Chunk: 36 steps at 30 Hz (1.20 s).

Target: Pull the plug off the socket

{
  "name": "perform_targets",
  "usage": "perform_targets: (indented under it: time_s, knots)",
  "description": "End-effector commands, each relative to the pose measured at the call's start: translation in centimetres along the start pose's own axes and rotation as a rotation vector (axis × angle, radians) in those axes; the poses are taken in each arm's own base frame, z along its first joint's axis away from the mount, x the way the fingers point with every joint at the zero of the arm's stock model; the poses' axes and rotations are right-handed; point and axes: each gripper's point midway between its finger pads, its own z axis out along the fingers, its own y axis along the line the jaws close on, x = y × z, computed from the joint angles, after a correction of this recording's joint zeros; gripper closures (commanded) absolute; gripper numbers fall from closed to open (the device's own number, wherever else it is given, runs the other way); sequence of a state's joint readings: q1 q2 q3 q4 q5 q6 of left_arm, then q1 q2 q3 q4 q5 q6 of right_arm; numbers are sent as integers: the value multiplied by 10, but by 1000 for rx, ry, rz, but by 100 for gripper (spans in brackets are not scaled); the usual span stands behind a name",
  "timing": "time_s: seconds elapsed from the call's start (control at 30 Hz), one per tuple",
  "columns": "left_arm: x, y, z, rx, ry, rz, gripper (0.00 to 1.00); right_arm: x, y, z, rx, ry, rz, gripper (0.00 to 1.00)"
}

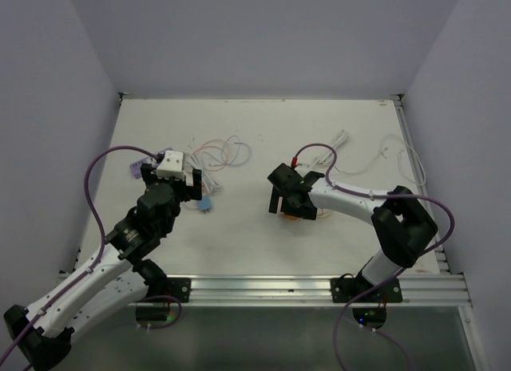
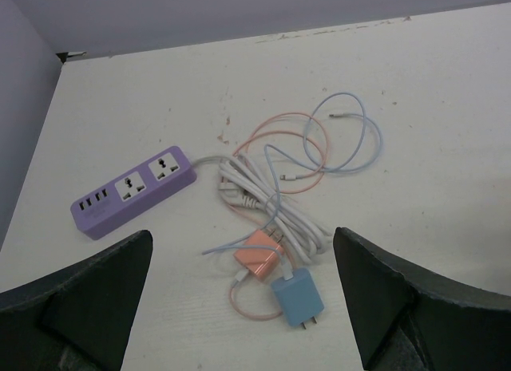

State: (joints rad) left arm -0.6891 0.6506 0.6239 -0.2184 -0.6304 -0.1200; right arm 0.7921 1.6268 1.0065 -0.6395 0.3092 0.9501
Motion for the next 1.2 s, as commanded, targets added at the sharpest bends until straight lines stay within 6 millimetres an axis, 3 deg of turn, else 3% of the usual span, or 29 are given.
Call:
perform_targets:
  time_s: [0.0,0.33,0.6,1.17]
  knots:
    - [-6,-2,1,8,-13,-20,0,3,8,-22,-51,45,18,1]
    - [-7,-2,0,10,-16,-23,0,24,20,-31,-117,185,16,1]
    - [-6,-2,0,11,-13,-20,0,41,42,-44,-285,339,55,1]
    - [-5,-3,1,13,-7,-16,0,45,104,-59,-666,502,32,1]
